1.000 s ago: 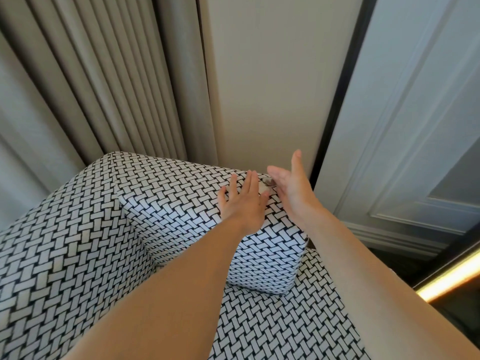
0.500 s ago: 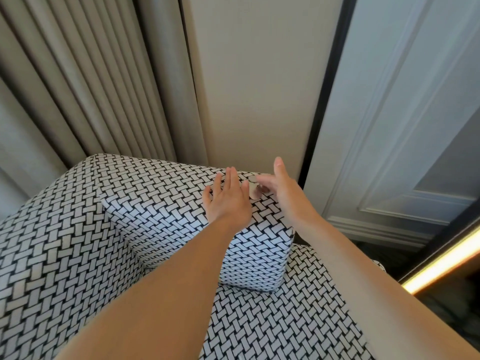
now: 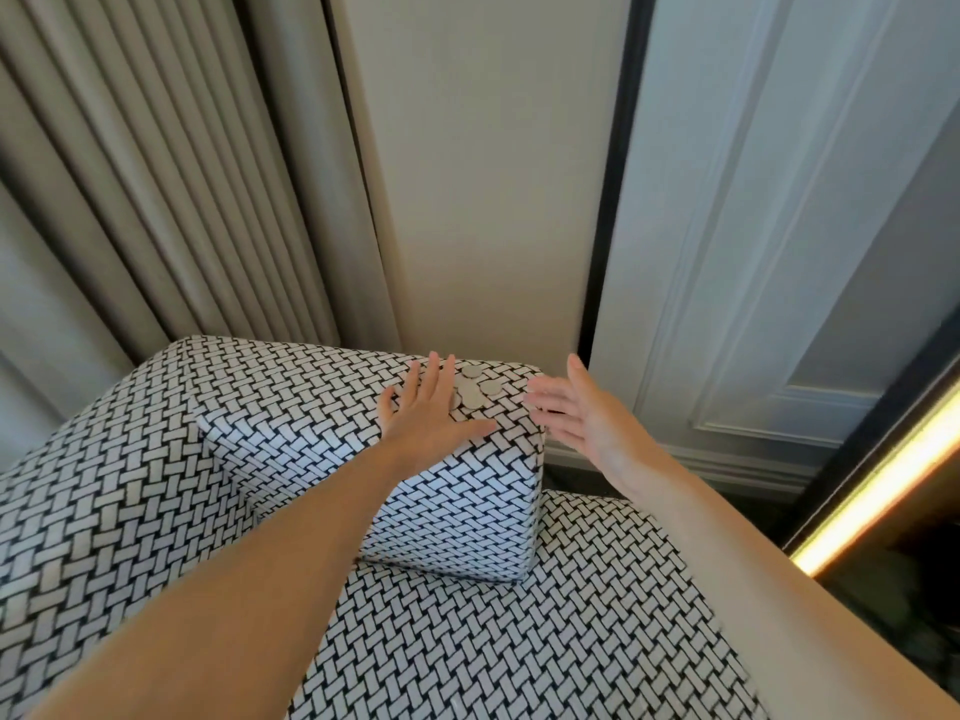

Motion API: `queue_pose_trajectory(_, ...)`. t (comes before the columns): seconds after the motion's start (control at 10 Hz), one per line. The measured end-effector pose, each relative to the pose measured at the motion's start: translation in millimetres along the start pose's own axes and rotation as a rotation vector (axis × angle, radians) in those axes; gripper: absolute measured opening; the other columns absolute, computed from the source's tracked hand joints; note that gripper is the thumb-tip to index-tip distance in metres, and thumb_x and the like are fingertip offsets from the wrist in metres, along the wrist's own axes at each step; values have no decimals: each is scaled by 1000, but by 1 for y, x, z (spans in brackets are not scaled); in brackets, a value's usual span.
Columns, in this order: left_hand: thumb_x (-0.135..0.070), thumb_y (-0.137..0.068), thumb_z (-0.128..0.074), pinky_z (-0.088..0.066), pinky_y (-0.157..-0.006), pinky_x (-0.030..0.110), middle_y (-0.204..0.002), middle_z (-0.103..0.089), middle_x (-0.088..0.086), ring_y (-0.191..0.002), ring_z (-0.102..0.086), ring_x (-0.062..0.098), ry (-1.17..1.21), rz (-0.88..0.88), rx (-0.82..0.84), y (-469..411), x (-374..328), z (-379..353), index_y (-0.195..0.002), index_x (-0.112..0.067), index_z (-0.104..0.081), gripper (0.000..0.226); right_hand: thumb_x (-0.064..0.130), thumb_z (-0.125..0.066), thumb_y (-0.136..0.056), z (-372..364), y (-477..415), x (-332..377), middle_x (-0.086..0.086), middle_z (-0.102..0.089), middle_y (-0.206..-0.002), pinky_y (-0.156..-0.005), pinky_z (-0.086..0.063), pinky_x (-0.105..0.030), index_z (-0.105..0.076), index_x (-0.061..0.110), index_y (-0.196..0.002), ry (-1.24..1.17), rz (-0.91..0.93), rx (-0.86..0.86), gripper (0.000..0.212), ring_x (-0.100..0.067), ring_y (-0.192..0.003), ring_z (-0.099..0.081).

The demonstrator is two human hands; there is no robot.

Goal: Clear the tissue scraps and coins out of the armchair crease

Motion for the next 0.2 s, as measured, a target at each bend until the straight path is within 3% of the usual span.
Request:
queue_pose_trajectory(0.1,-66,-87,-39,15,-113,55,-156,24,0,-142,26,22,-26,8,-29,14,-14,1,-150,-29,12,89,48,-15,-99,31,31,10,-4,-58,-130,-108,-36,-34,-49,15,-134,154,-20,41,59,-18,-115,-57)
queue_pose_trajectory(0.2,-63,-90,-34,17,-108,56,-157,21,5,-138,32,29,-174,-91,-213,30,-66,-10,-151,-27,6,81,49,-26,-98,72,60,9,7,-62,-121,-108,-38,-38,-51,23,-132,343,45,-48,49,-5,-105,-61)
Point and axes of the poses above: each hand's wrist, its own y-axis away from the middle knuckle, its own z-axis out of the back of the hand, x = y × z, the point moved 4 cm from there along -y, towards the middle knuckle
